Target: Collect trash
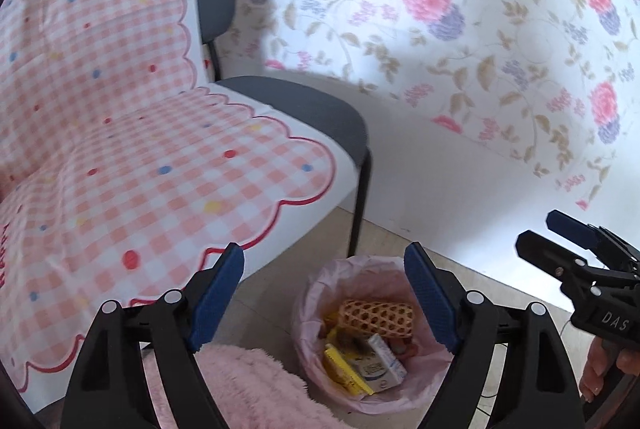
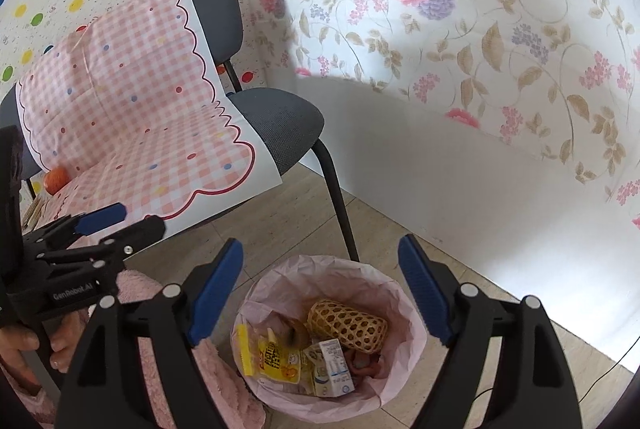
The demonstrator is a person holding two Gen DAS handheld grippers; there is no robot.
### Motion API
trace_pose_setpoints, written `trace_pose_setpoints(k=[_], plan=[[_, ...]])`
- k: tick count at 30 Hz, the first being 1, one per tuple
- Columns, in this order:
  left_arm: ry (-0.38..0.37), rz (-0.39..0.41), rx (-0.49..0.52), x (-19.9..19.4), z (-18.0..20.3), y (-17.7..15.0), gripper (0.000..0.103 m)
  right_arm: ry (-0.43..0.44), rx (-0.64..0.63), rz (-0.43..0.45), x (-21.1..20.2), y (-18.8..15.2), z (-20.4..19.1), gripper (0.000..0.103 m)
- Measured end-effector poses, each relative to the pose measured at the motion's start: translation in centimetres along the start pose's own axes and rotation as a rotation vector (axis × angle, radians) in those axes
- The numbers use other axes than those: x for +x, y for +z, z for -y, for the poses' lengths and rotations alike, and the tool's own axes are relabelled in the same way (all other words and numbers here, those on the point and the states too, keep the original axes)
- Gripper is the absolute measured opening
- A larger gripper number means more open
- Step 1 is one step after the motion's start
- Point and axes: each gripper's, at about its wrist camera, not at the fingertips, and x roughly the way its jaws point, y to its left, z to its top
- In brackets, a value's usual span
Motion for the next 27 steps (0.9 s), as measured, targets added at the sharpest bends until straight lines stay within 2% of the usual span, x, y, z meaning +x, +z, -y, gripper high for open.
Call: trace_pose_setpoints(k=[5,8,11,15,19,23,27], plan=[[0.036,0.013,-0.008,-0.9,-0.8,0.0,0.082,0.01,-0.003,0.005,-0.5,0.4,-0.5,0.08],[0.089,0.023,-0.011,-2.1,-1.3,0.2,0.089,0.023,-0.023,0.012,-1.0,0.9,-1.4,0.087],[0.119,0.038,-0.038,-3.9,-2.4,0.3,0.091,0.036,-0.069,0.013,-1.4,1.5,-2.9,0.097],[0.172,0.028,-0.081,-6.2,-4.3,0.4,0.092,0.075,-0.132,0.005,-1.5,2.5,-5.6,0.097],[0.276,0.01,-0.127,-8.5,-6.8,0.2,0.092,0.137,-0.182,0.023,-1.7,3.8,-8.7,0.097],[0.411,-0.003,-0.147,-11.0,-8.8,-0.2,0.092,0.216,-0.241,0.046,-2.2,5.3,-12.5,0.097],[0.485,0.009,-0.195,-13.7,-10.7,-0.8,0.092,0.27,-0.31,0.066,-2.7,6.3,-16.0,0.097]])
